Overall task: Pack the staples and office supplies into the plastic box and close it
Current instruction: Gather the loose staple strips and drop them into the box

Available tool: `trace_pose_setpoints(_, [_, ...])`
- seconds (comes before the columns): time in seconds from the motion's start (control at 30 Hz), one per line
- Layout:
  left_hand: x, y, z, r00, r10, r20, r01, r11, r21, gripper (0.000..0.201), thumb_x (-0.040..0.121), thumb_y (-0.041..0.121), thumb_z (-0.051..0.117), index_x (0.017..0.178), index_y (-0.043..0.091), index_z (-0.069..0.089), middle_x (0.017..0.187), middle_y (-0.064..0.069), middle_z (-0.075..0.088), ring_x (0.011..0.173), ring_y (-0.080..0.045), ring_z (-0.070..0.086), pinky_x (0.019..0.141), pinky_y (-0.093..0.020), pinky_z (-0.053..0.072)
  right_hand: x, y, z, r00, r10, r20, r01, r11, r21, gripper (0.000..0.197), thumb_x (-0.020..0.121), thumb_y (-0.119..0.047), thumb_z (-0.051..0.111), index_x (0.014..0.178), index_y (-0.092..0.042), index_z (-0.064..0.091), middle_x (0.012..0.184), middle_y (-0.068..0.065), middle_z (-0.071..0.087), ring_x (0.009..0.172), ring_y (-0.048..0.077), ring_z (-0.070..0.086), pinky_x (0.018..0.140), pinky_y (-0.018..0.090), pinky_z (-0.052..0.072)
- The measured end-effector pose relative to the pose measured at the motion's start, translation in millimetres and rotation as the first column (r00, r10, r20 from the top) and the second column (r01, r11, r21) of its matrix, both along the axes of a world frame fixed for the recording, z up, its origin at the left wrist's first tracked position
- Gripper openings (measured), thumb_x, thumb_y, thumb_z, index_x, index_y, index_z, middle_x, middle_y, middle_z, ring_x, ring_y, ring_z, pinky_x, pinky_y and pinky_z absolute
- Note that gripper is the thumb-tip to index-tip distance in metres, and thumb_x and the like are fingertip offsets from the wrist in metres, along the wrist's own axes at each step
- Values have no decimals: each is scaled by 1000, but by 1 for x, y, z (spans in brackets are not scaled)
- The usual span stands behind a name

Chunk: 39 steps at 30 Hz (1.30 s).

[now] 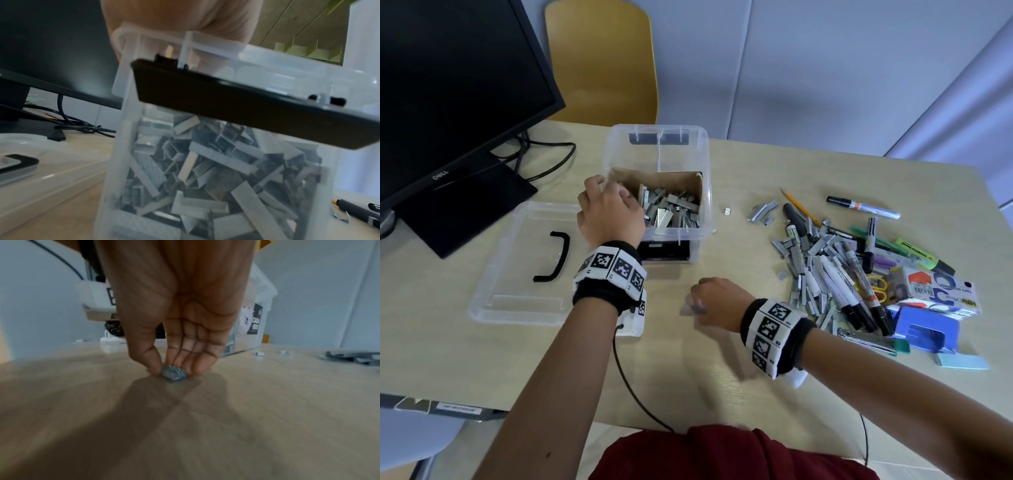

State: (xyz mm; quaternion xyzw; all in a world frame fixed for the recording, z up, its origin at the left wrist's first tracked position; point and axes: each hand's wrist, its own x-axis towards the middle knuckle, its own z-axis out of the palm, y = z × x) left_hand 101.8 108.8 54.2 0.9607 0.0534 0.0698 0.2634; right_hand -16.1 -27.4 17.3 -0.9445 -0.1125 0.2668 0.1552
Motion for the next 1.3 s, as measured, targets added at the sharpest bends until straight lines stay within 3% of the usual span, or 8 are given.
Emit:
trace_pose_setpoints(0.1, [0,0,0,1000,13,9,-13,1000,-13,21,89,12,45,100,14,63,138,-1,38,123,-25,40,94,-39,36,7,-1,41,973,-151,173,98,955,281,13,78,-12,65,89,-6,60,92,8,58,82,21,53,78,32,45])
trace_pose_setpoints(0.2, [0,-1,0,1000,17,4,-17,1000,-17,21,89,13,45,100,14,63,139,0,38,123,-25,40,95,-39,36,31,2,75,863,-362,353,139,842,522,12,74,-7,69,82,-3,61,78,3,54,71,18,49,69,29,43])
trace_pose_setpoints(0.57, [0,1,-3,999,22,31,-22,1000,-20,20,90,14,46,100,12,63,140,0,39,122,-24,41,94,-40,39,39,-4,27,728,-386,567,76,867,492,27,83,-10,44,86,6,66,89,21,65,81,39,59,75,19,33])
trace_pose_setpoints(0.7, [0,0,1,1000,23,20,-22,999,-34,21,89,13,46,103,15,62,139,-1,40,123,-25,41,98,-39,35,17,-16,19,719,-412,560,30,823,567,30,83,-8,46,102,4,65,109,20,63,105,22,54,93,8,32])
trace_pose_setpoints(0.83, [-5,-12,12,997,13,72,-4,993,-121,25,89,11,46,111,14,58,128,-7,49,122,-26,40,100,-36,31,-2,-43,5,639,-582,504,198,757,623,28,79,-3,47,100,1,65,107,13,63,91,15,56,81,2,36])
trace_pose_setpoints(0.93, [-18,-40,25,968,-95,232,144,969,-200,23,86,5,46,104,7,59,118,-9,53,114,-25,44,95,-28,30,-14,-71,-7,626,-659,416,418,734,535,25,80,1,51,102,1,65,107,14,60,95,27,60,83,25,43])
trace_pose_setpoints(1.07, [-36,-95,37,898,-293,327,396,863,-315,18,84,-2,45,95,-3,60,105,-17,55,95,-23,51,74,-13,26,-16,-105,-14,692,-657,300,581,753,307,31,84,-2,52,113,-1,60,122,13,54,112,28,52,93,26,35])
trace_pose_setpoints(1.3, [-30,-168,-22,876,-462,-136,403,858,-317,22,89,3,42,104,3,59,118,-15,51,109,-28,51,90,-32,40,-4,-136,-22,860,-460,223,471,882,4,35,88,-10,47,121,-3,54,127,12,50,122,29,42,100,37,37])
